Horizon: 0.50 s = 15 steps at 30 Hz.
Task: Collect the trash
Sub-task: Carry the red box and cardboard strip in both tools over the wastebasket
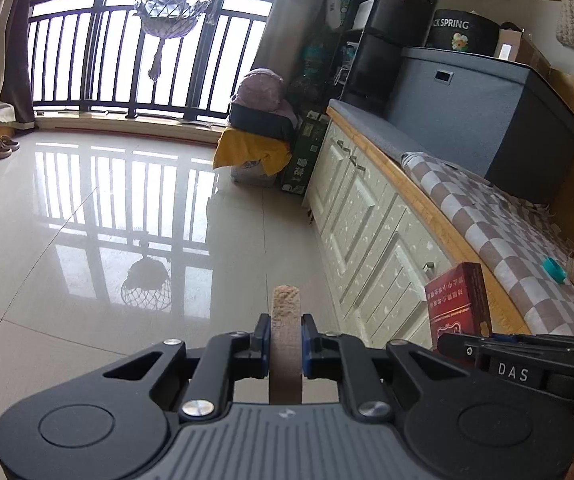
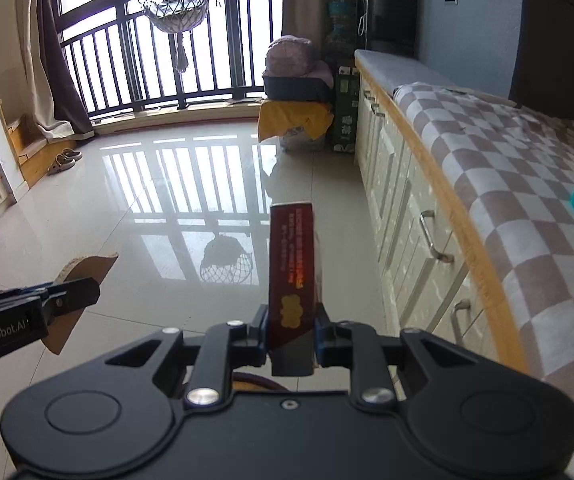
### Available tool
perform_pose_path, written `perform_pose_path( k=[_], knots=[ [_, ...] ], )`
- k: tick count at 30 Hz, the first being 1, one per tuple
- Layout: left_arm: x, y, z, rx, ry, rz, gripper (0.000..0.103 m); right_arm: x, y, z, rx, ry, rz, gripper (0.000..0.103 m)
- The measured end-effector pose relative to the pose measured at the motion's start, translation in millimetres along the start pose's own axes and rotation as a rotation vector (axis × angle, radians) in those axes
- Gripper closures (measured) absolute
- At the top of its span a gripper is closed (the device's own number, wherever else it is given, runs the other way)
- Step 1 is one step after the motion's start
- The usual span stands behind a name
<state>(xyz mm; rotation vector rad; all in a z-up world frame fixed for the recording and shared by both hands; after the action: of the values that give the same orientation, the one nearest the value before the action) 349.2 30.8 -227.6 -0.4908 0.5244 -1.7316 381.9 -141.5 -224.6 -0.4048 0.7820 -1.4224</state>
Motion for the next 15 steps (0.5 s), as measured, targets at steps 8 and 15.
perform_pose_path(
  k=[8,15],
  knots=[
    [-18,35,-48,-0.148,-0.054,-0.025,0.088,-9,41,-49,-0.147,0.008,-0.019,0.081],
    [-22,62,-73,-0.257,-0.025,-0.025,0.088,12,77,-82,-0.265,0.058,-0.050,0.081]
  ],
)
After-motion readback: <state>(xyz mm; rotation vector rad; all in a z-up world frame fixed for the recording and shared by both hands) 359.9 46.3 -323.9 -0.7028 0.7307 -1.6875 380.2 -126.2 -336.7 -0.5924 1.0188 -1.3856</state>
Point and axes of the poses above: each gripper's, at about its wrist camera, not at the fingertips, and y roughly the way its jaws point, x to its right, z to its top, the point moved 6 cm from there along y, roughly the way its jaws point, and after that the axes turned 15 degrees about y, right-handed, at the moved point
